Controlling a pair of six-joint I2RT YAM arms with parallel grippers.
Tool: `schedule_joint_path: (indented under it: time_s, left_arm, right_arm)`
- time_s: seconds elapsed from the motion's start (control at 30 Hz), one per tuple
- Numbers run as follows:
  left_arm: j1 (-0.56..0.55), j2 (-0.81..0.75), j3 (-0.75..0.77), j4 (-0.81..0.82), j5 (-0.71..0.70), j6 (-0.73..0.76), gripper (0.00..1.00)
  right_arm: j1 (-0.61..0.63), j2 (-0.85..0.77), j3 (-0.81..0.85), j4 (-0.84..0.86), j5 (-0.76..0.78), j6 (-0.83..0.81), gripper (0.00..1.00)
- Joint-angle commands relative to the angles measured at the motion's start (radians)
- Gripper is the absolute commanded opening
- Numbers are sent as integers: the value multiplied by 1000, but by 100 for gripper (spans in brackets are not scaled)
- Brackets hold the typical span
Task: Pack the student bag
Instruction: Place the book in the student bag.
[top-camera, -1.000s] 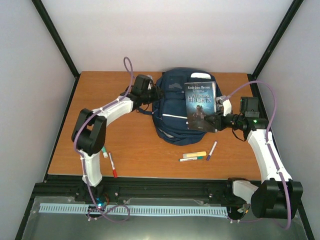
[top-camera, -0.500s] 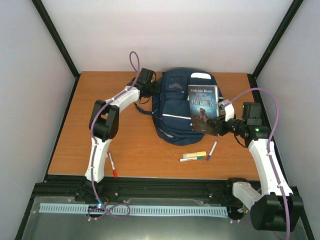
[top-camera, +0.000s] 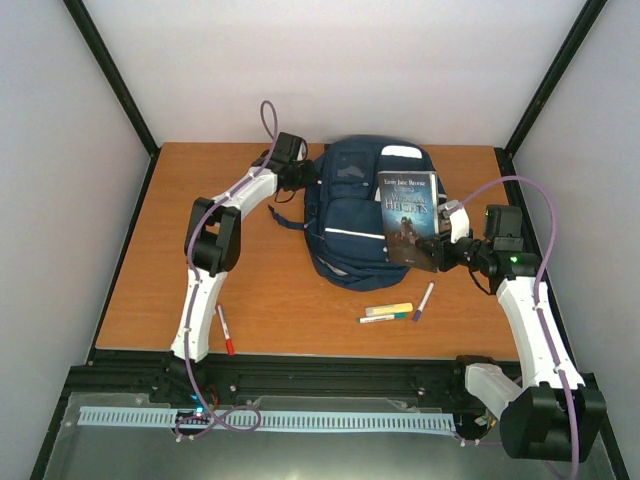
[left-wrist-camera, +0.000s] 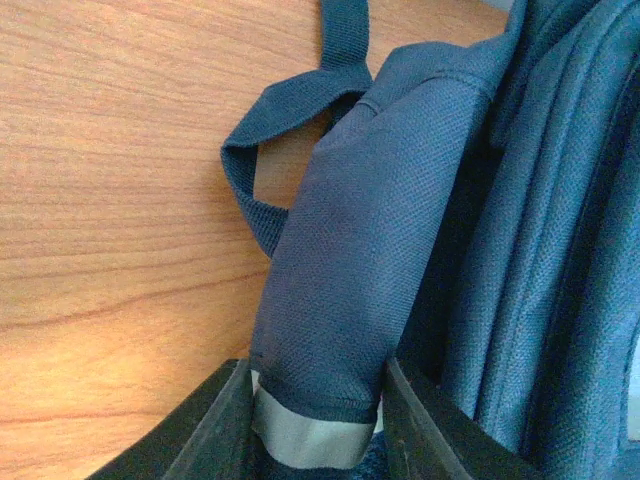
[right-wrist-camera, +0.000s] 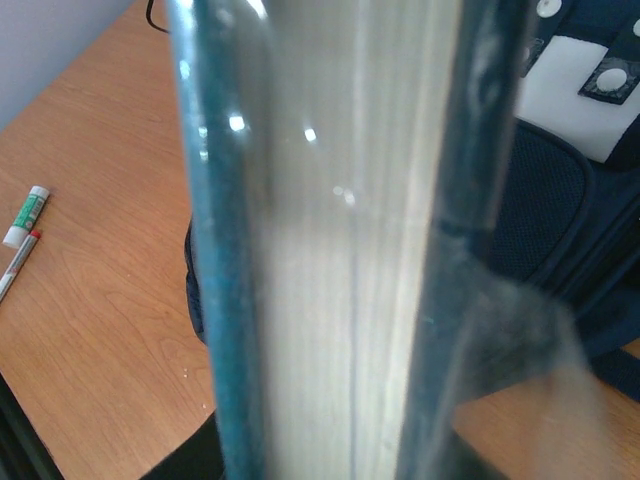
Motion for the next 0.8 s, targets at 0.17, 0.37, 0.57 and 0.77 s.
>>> schedule_joint_path:
  time_s: [0.17, 0.37, 0.57, 0.77]
  left_arm:
    - [9, 8, 28, -25, 16, 23, 3]
    - [86, -143, -181, 31, -76, -74, 1]
    - [165, -344, -445, 5, -286, -147, 1]
    - [190, -511, -684, 46, -375, -257, 1]
  right_arm:
    - [-21, -7, 8, 111, -46, -20, 3]
    - [-22, -12, 8, 111, -48, -21, 3]
    - [-25, -22, 9, 111, -54, -17, 3]
    - [-27, -17, 10, 111, -68, -15, 3]
